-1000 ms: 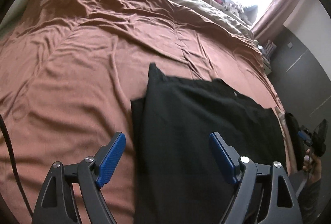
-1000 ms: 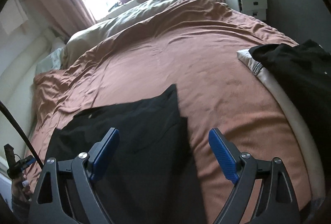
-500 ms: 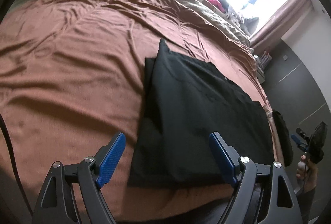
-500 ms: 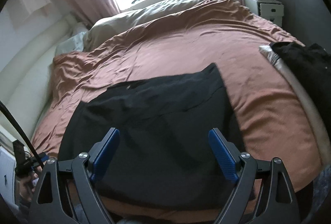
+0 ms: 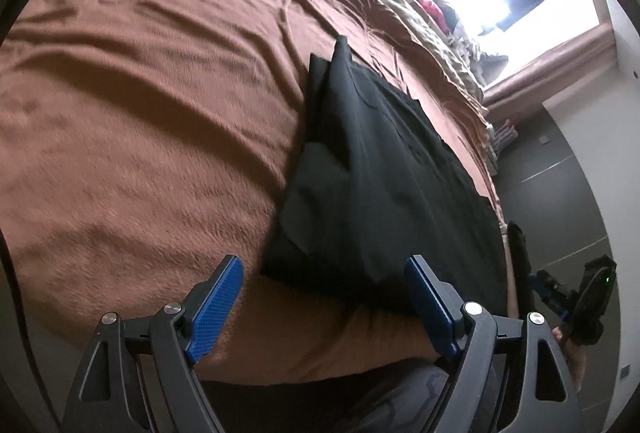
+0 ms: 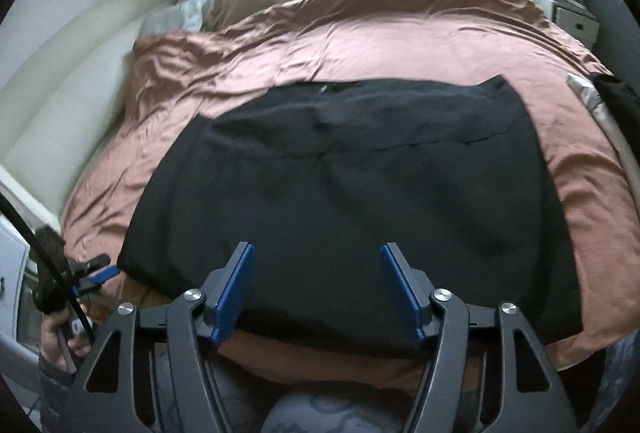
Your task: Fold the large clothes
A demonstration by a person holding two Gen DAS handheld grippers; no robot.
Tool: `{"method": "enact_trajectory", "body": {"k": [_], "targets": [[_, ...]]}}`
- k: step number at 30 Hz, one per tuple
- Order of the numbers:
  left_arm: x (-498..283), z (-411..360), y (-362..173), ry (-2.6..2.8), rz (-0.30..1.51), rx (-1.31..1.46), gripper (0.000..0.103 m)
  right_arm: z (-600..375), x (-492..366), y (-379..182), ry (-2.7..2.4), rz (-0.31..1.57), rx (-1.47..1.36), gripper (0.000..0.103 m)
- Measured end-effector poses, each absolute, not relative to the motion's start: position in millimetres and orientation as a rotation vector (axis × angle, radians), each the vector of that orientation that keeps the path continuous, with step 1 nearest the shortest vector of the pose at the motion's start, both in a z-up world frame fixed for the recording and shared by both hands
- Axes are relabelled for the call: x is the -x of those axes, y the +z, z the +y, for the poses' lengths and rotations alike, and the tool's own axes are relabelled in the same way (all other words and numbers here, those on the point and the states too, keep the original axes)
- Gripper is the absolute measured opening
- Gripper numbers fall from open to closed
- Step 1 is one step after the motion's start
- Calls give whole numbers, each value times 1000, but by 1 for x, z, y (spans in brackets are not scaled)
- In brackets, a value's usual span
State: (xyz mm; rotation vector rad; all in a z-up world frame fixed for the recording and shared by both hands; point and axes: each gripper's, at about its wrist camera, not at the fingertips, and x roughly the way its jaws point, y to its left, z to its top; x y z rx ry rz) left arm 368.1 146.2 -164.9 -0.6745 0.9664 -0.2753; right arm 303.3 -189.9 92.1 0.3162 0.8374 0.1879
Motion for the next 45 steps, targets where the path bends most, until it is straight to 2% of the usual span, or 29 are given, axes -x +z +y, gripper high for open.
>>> {"method": "enact_trajectory", "body": {"k": [1,3,5,7,10,16,20,26,28,30,31,35,45], "targets": [[-369,145,-168,-279,970,686,83,-185,-306,90,191,850,-306,62],[-374,142,-176,-280,979,713,80,-177,-311,86,202,877,-296,52],[-379,139,-180,-290,983,722,69,-170,-317,79,225,915,-299,48],[-385,136,-184,-290,988,733,63,-161,-324,74,239,952,-277,47],[-390,135,-190,-294,979,772,60,-148,-336,69,245,986,-230,47],[-392,133,-195,-283,977,804,39,-129,-370,49,197,1059,-160,47],[-386,136,-194,-278,963,818,32,-120,-390,34,165,1092,-137,47],[-377,139,-192,-265,943,837,29,-116,-423,22,131,1103,-120,42],[-374,139,-192,-255,938,845,29,-117,-434,18,130,1107,-132,36],[-370,140,-194,-244,937,867,29,-120,-447,14,130,1106,-154,24],[-371,140,-194,-241,936,872,29,-122,-455,12,131,1108,-167,22],[-368,140,-195,-225,940,878,29,-128,-485,8,135,1107,-205,18],[-370,138,-195,-206,961,942,30,-127,-551,5,87,1069,-217,18]]}}
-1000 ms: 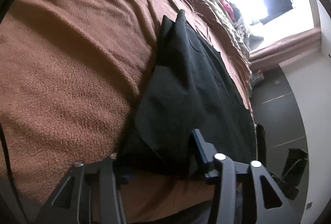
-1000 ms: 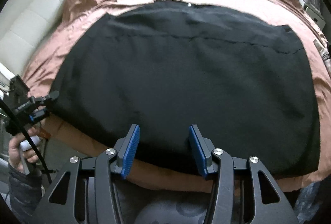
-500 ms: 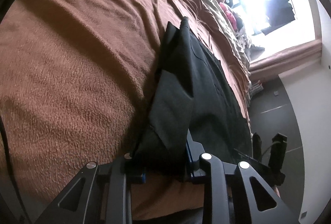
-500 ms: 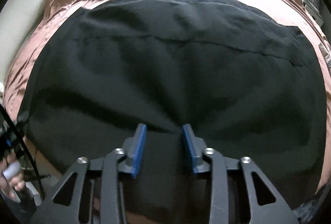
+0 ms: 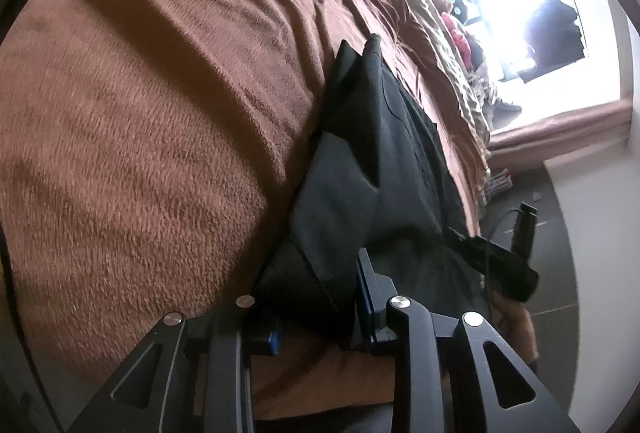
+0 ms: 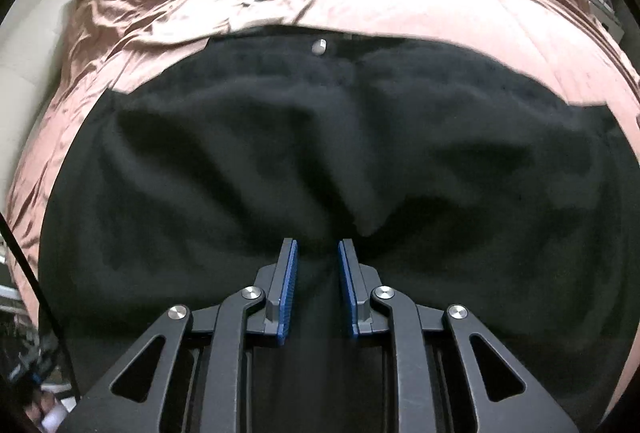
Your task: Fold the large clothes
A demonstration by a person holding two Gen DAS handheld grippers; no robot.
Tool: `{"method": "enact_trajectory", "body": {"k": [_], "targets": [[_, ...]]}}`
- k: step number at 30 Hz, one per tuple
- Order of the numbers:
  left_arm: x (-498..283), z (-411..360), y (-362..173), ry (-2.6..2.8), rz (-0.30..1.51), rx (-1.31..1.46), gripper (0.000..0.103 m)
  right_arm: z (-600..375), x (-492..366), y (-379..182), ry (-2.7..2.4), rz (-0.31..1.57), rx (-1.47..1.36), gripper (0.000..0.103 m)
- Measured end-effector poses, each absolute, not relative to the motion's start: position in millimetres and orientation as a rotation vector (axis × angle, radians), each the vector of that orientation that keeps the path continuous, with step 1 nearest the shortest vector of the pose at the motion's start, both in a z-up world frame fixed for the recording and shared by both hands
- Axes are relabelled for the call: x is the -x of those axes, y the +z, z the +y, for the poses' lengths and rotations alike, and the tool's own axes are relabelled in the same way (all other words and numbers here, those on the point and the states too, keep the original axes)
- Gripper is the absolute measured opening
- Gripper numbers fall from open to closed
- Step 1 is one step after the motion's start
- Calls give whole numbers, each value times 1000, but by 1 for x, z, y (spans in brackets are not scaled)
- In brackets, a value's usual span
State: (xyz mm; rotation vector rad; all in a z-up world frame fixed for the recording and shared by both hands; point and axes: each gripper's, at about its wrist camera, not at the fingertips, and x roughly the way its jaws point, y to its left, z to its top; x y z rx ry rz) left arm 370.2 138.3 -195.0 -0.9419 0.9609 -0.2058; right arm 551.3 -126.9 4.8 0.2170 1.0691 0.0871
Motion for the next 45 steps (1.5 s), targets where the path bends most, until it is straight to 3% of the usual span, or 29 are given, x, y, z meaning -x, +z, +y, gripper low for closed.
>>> {"method": "enact_trajectory", "body": {"k": [4,12,15,17,20,36,45], "targets": [[-362,136,-196,-251,954,985,41,-123,-572,-1,68,1063,-194,18],[-372,129,-200,-248,955,977,43,-119,-598,2,70,1073,-212,18],[-374,128,-200,-236,949,988,33,-119,-580,19,100,1043,-204,17],[-374,129,-196,-244,933,999,20,-118,-563,29,119,1021,-189,17],[-372,128,-184,-256,902,988,16,-118,-530,32,166,1020,-206,17],[-385,74,-73,-436,745,857,11,-125,-415,-5,359,1070,-254,17],[-402,12,-28,-551,731,767,10,-132,-430,-51,419,1164,-269,17]]}}
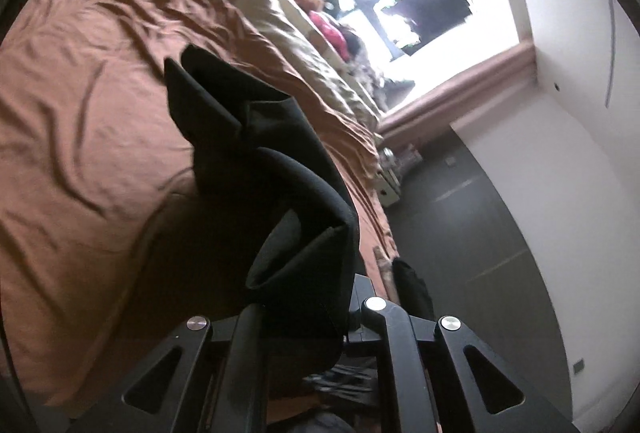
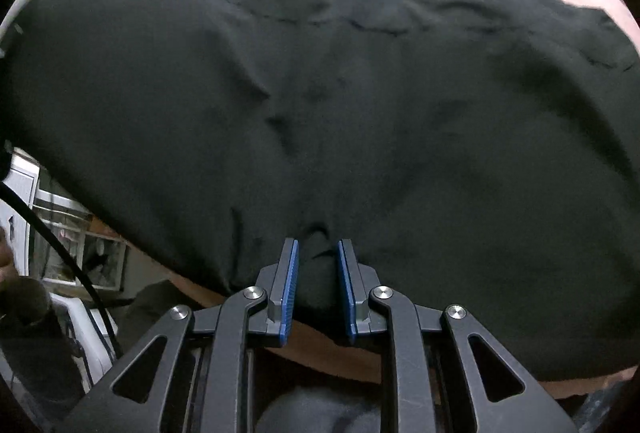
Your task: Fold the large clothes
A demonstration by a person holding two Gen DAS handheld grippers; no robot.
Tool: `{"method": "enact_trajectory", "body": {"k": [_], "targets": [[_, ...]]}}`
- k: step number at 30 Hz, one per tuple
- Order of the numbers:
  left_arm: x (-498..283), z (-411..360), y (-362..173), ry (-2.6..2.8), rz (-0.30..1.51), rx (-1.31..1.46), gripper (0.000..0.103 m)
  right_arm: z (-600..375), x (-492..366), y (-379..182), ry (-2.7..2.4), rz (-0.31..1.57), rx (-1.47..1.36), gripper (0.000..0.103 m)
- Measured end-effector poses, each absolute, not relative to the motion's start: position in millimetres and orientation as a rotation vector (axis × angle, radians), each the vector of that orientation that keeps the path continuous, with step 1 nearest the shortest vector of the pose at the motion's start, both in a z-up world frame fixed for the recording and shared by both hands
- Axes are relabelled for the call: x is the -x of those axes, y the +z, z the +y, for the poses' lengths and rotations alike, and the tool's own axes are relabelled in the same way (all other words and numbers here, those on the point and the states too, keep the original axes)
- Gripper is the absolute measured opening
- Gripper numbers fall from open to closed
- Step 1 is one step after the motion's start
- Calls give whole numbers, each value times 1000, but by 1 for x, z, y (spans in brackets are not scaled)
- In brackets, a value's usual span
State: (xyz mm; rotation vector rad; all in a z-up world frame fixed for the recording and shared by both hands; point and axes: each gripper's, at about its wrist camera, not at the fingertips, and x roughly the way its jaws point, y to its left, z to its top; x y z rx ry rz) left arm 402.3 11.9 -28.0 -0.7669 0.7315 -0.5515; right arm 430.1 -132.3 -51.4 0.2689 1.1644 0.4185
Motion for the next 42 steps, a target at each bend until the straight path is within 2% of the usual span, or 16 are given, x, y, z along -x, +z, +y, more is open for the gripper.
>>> {"method": "enact_trajectory", "body": {"k": [6,16,29,36,37,38,39,40,41,42], "targets": [[-412,-44,-7,-628,745,681,10,-137,-445,-69,448,1151,-338,17],[-433,-148,13,-728,812,529,10,-228,-384,-63,433,930,-551,17],[-459,-310,-78,-794,1129,292,10,-365,-260,-134,170,775,-874,17],[-445,-355,-85,-818,1171,164,10,-398,-235,-150,143,711,-948,17],[-443,-360,-85,-821,1180,149,11,-397,-231,-149,150,698,-953,17],[-441,-364,-88,-820,1188,132,19,-401,-227,-146,161,688,-957,17],[-439,-367,-88,-831,1199,119,25,-401,-226,-146,175,678,-961,22],[-438,-369,-87,-863,1206,119,38,-402,-228,-147,188,671,-965,29],[-437,-366,-85,-884,1207,122,49,-399,-219,-142,194,665,-969,52],[-436,-368,-84,-901,1205,120,54,-400,-220,-142,200,654,-973,75]]}}
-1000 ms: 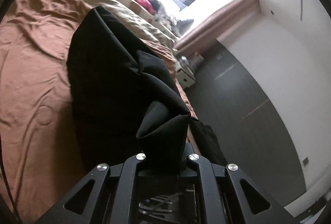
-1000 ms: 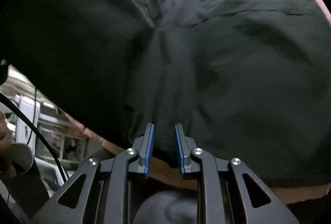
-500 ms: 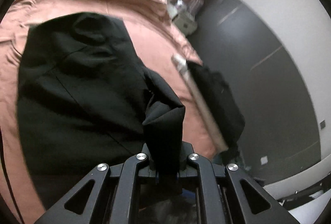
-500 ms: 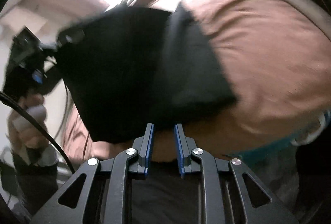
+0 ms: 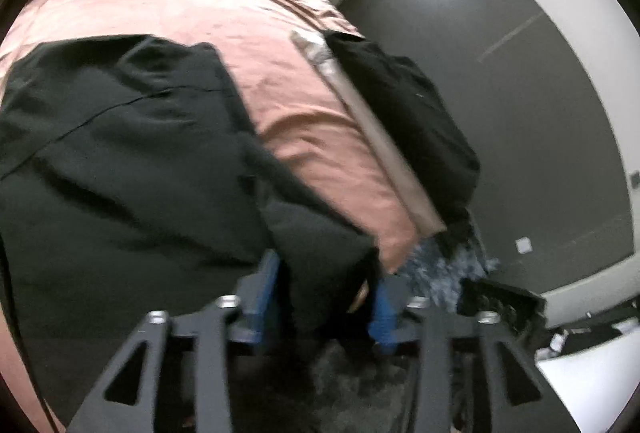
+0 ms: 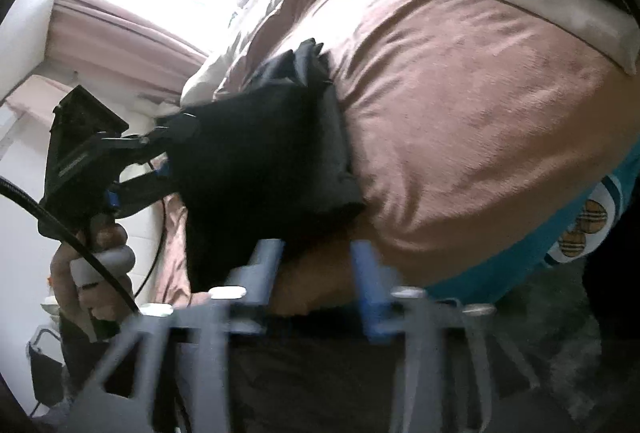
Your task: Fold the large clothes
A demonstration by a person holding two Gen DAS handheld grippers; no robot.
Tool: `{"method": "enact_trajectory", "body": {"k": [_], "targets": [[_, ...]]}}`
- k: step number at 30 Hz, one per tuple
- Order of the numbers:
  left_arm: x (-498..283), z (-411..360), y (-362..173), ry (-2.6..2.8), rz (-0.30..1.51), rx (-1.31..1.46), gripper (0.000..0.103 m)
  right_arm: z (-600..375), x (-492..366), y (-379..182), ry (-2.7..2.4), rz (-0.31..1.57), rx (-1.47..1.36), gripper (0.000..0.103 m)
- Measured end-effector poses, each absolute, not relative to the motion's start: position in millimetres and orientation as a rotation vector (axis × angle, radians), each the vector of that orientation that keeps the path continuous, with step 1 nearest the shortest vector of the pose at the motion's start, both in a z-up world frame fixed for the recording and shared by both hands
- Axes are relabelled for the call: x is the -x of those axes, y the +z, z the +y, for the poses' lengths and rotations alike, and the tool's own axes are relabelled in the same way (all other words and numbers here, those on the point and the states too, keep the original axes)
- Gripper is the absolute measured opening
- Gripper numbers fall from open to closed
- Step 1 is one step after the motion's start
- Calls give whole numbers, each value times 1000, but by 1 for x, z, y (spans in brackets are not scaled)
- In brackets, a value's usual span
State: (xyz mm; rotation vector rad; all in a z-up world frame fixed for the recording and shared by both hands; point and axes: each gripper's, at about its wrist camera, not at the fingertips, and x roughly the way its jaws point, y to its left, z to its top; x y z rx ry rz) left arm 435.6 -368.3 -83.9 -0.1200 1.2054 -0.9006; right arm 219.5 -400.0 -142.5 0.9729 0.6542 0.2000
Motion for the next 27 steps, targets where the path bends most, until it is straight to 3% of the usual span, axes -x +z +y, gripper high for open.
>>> {"method": "enact_trajectory", "body": {"k": [2,4,19,20,21,22,24,27], "targets": [[-432,-364,-77,-920,1187,118,71,-397,-227,-143,201,628,-977,80],[-429,-356,-70,-914,1163,117,74,-398,-233,-142,217,627,-980,80],[-434,-223,-78,-636,1114,93,74,-377,-324,-116,137,698,-930,79],[-433,-213,-81,-619,1118,91,74,-377,-328,-116,141,692,-923,67],[-433,-210,-85,-607,1124,87,74,-377,-330,-116,134,695,-912,42],[-433,-203,-91,-587,1135,79,74,-376,-333,-118,130,700,-900,34],[-433,-197,-101,-563,1155,72,74,-376,-333,-122,133,690,-892,22],[-434,-196,-126,-537,1216,41,74,-376,-325,-131,147,667,-917,15]]}}
